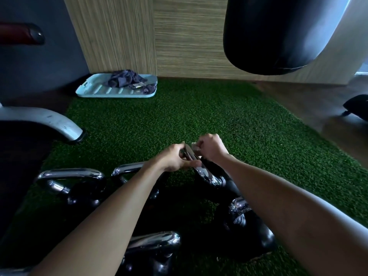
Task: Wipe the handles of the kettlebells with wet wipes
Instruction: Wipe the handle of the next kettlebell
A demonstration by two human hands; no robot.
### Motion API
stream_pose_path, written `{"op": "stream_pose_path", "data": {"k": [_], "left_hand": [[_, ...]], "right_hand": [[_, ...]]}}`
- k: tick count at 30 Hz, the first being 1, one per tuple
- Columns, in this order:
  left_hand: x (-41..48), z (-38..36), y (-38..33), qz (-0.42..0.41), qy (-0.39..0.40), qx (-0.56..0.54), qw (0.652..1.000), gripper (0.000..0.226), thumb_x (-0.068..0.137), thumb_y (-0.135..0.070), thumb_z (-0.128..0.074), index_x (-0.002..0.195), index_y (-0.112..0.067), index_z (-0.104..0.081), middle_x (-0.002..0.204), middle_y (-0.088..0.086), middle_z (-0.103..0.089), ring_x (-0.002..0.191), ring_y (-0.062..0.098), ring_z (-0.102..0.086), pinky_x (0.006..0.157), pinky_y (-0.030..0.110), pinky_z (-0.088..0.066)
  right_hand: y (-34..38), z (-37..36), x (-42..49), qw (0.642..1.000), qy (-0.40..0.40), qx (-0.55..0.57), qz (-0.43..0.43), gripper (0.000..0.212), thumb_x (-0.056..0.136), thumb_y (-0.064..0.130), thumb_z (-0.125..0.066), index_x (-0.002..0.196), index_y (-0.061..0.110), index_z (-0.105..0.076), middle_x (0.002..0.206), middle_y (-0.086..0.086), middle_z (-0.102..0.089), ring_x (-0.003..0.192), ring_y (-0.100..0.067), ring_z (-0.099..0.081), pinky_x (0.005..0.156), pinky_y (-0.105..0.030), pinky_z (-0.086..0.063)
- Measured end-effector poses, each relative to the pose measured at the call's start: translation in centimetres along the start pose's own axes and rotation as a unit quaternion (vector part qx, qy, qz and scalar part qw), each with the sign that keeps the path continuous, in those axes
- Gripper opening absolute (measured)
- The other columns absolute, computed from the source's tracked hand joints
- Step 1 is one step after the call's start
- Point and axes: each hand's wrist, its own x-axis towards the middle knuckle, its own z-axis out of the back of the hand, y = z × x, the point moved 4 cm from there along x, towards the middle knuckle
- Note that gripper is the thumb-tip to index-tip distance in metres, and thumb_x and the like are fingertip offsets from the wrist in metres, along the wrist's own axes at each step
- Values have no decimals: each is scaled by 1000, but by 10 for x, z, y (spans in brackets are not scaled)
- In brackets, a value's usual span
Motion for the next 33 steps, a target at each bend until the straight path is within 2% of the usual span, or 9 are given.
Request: {"op": "stream_pose_path", "data": {"k": [3,6,11,14,18,22,26,29,33], "left_hand": [[1,0,4,10,0,-3,1000,103,78,-60,-77,159,-23,-28,154,7,-48,133,21,-49,89,28,-34],[5,-3,6,17,-1,-7,1000,113,74,-65,-76,162,-24,-17,155,8,-47,136,25,-48,91,31,-35],[13,-10,-6,-16,-10,18,1000,103,72,-69,-74,154,-21,-35,138,3,-63,102,15,-59,71,26,-44],[22,-9,-27,-53,-9,68,996,110,62,-83,-68,156,-37,-33,138,-5,-61,100,14,-64,70,25,-48],[35,-2,-59,-75,-1,93,993,78,69,-73,-76,139,-47,-55,117,-16,-61,81,4,-61,57,16,-40],[53,-10,-85,-131,23,132,982,69,66,-75,-76,127,-44,-67,117,-16,-72,80,5,-70,60,14,-46],[68,-23,-122,-169,56,228,957,56,72,-73,-74,118,-43,-69,98,-9,-73,56,6,-50,51,22,-36],[85,-42,-153,-205,73,287,933,43,76,-72,-72,102,-38,-69,81,-6,-68,66,15,-53,56,28,-34],[100,-51,-176,-205,20,398,894,52,77,-79,-62,112,-40,-69,102,-5,-68,87,19,-61,68,28,-45]], "right_hand": [[-11,-4,-4,999,25,-22,-6,19,94,14,-67,77,23,-70,77,-1,-70,61,-12,-66,55,-29,-58],[-10,5,-6,999,48,-21,-13,10,90,17,-73,81,23,-74,79,3,-72,64,-9,-66,53,-22,-52],[-28,59,-23,996,27,71,-43,29,64,29,-94,87,22,-78,76,16,-68,66,8,-59,53,-2,-41],[-52,87,-42,993,7,102,-66,31,62,29,-96,86,22,-78,80,10,-73,71,-4,-66,62,-14,-52],[-80,104,-65,982,-37,150,-113,33,55,31,-99,78,26,-77,79,4,-76,79,-20,-74,75,-38,-63],[-98,117,-83,973,-58,182,-129,30,56,31,-98,73,31,-74,78,6,-75,69,-11,-68,70,-32,-60],[-114,131,-100,971,-79,179,-138,29,60,30,-97,82,23,-79,80,7,-74,68,-8,-67,65,-27,-60],[-135,146,-110,959,-127,187,-173,27,64,25,-96,86,21,-81,78,6,-75,72,-13,-70,64,-23,-58],[-154,160,-129,953,-152,172,-200,29,63,29,-97,86,22,-82,77,7,-75,68,-6,-68,59,-18,-54]]}}
